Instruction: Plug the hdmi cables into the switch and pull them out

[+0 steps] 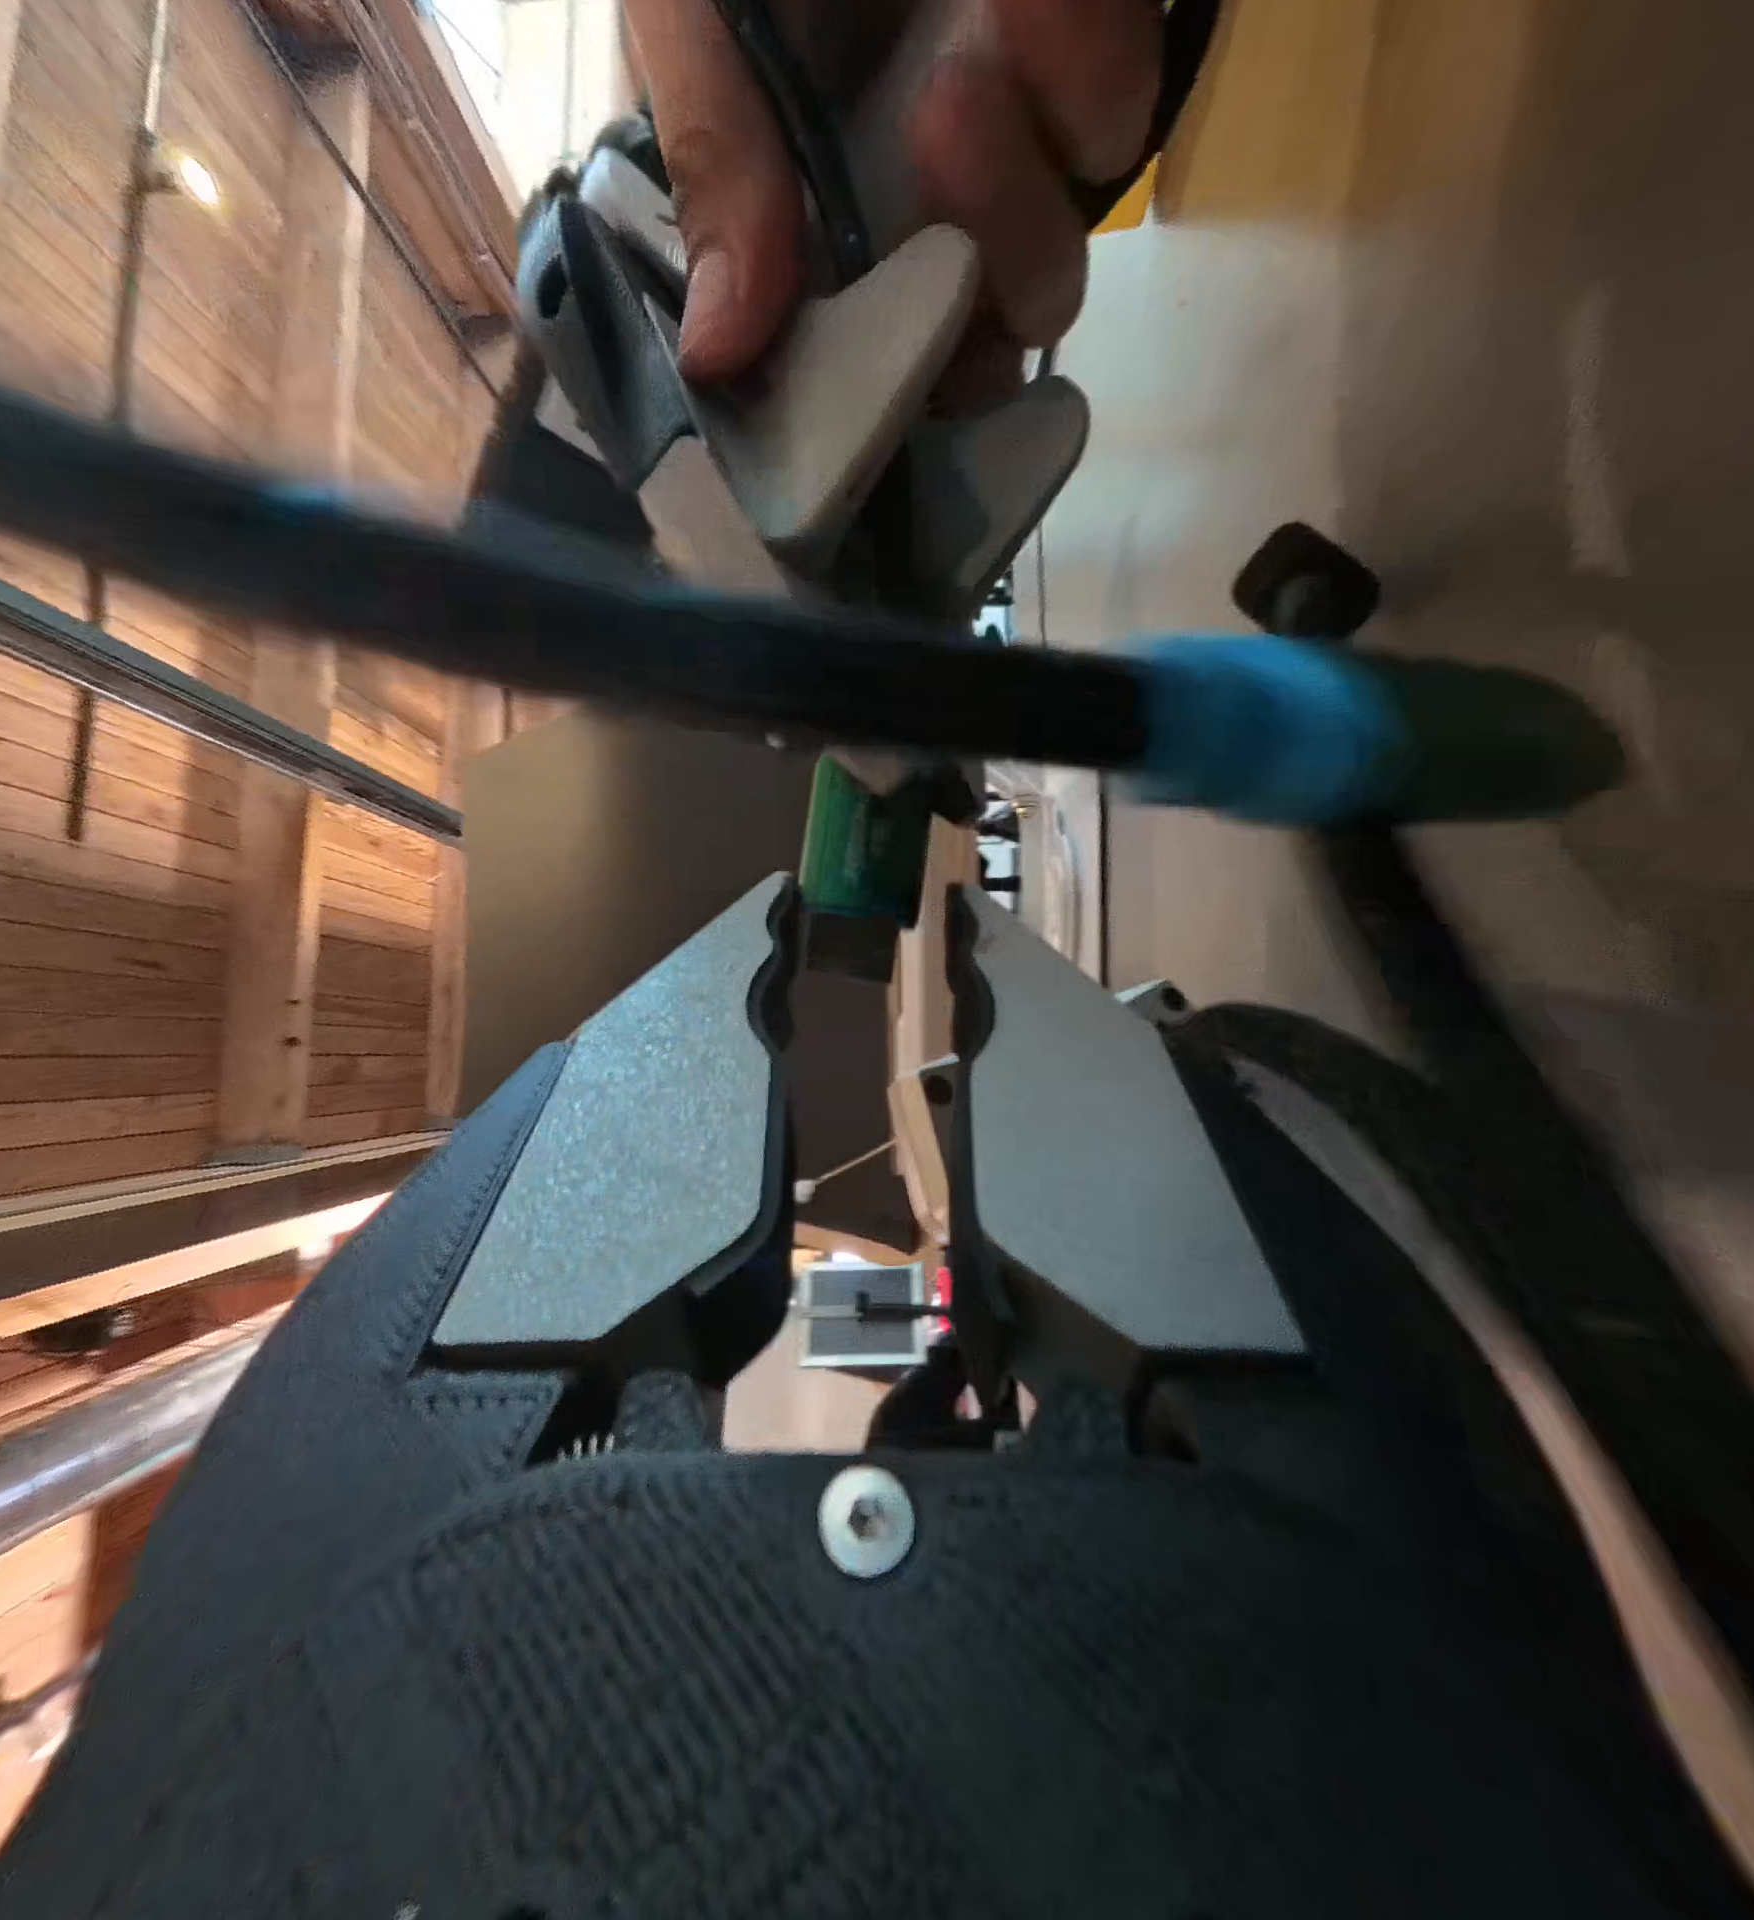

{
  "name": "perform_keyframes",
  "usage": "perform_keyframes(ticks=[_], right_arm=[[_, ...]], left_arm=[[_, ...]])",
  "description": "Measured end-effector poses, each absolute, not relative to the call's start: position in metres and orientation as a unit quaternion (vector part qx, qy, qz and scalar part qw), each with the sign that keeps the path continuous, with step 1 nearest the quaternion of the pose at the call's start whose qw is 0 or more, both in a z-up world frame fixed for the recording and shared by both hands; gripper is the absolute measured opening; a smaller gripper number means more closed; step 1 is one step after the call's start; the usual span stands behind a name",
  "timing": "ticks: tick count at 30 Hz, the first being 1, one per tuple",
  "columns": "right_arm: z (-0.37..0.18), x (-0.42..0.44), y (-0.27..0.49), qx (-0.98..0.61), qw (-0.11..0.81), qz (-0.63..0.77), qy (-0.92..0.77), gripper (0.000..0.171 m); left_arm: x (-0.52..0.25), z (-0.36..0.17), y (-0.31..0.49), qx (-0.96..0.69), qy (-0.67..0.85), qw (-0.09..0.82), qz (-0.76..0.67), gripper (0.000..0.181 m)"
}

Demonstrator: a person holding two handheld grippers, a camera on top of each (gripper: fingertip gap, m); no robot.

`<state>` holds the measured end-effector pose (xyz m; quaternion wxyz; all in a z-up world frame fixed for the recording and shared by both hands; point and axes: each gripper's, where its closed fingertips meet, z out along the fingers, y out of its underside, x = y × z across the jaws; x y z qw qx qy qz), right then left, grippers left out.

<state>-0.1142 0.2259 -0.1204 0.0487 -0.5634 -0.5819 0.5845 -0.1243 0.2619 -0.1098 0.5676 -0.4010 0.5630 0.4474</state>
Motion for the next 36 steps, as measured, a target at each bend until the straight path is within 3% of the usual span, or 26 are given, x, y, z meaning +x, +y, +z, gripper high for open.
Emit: perform_keyframes(ticks=[5, 9, 15, 21, 25, 29, 36], right_arm=[[-0.112, -0.114, 0.217, -0.548, -0.039, 0.647, -0.529, 0.011], [-0.116, -0.113, 0.217, -0.549, -0.007, 0.620, -0.561, 0.013], [-0.071, -0.114, 0.235, -0.487, 0.194, 0.607, -0.597, 0.018], [-0.075, -0.110, 0.271, -0.477, 0.406, 0.455, -0.633, 0.015], [-0.079, -0.109, 0.240, -0.419, 0.367, 0.490, -0.671, 0.033], [-0.078, -0.124, 0.221, -0.392, 0.389, 0.490, -0.675, 0.020], [-0.085, -0.130, 0.219, -0.423, 0.320, 0.537, -0.656, 0.038]], left_arm=[[-0.119, -0.097, 0.259, -0.342, 0.550, 0.577, 0.497, 0.018], [-0.120, -0.102, 0.260, -0.379, 0.562, 0.560, 0.476, 0.020], [-0.117, -0.115, 0.259, -0.502, 0.554, 0.593, 0.299, 0.018], [-0.121, -0.081, 0.248, -0.504, 0.501, 0.669, 0.220, 0.016], [-0.120, -0.068, 0.244, -0.495, 0.475, 0.701, 0.194, 0.009], [-0.121, -0.064, 0.243, -0.498, 0.466, 0.711, 0.172, 0.008], [-0.115, -0.058, 0.237, -0.453, 0.479, 0.718, 0.222, 0.008]])
